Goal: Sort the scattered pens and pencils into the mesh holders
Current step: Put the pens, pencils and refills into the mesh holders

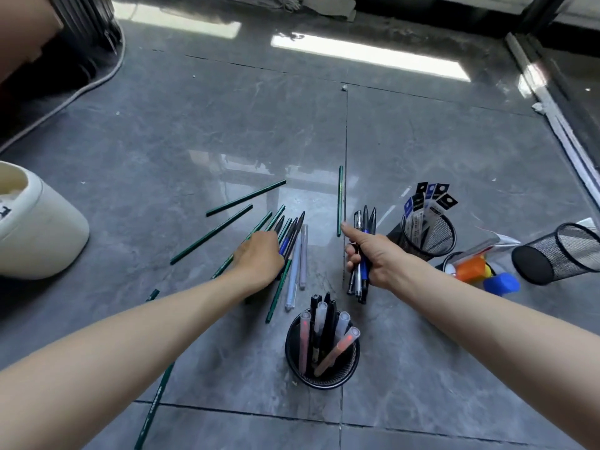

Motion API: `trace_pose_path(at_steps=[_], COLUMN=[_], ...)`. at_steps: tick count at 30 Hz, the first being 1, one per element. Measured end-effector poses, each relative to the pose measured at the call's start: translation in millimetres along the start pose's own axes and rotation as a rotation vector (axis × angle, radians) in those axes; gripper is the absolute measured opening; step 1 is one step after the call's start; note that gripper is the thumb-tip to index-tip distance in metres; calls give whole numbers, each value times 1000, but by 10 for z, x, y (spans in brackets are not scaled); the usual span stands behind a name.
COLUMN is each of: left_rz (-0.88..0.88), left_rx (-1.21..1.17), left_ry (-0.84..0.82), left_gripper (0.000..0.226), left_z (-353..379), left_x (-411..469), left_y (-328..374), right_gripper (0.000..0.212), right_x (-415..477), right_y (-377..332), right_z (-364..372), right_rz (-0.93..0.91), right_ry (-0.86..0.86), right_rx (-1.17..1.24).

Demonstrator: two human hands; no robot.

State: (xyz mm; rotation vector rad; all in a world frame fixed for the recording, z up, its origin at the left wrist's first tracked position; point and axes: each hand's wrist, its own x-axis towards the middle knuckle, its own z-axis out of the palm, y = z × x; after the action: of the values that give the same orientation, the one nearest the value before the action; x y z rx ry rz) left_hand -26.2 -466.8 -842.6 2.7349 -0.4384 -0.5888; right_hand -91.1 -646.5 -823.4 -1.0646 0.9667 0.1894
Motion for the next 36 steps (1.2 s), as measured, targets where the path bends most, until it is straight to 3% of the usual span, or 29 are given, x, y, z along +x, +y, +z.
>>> trace_pose_path(at_steps=[4, 7, 11, 13, 15, 27, 33, 36], left_rz=[-3, -37, -6, 5, -7, -16, 79, 185], left_rx=[121, 68, -65, -65, -39, 194, -46, -235], left_ry=[-22, -60, 5, 5, 5, -79, -34, -114], left_gripper=[11, 11, 41, 37, 14, 31, 6, 12], left_z=[2, -36, -101, -98, -80, 29, -201, -295], left_x=[-37, 10, 56, 61, 72, 119, 140, 99], left_y=[98, 118, 135, 168, 202, 286, 342, 513], right_gripper=[20, 20, 20, 20, 20, 21, 38, 48], right_x=[51, 66, 75, 79, 79, 127, 70, 23], right_y=[80, 125, 121, 115, 111, 162, 111, 76], right_z=[28, 28, 10, -1, -2, -18, 75, 143], right_rz=[33, 44, 51, 57, 61, 85, 82, 41], right_ry=[-10, -1, 12, 13, 14, 15, -72, -121], right_rx=[-9, -7, 3, 9, 8, 15, 32, -40])
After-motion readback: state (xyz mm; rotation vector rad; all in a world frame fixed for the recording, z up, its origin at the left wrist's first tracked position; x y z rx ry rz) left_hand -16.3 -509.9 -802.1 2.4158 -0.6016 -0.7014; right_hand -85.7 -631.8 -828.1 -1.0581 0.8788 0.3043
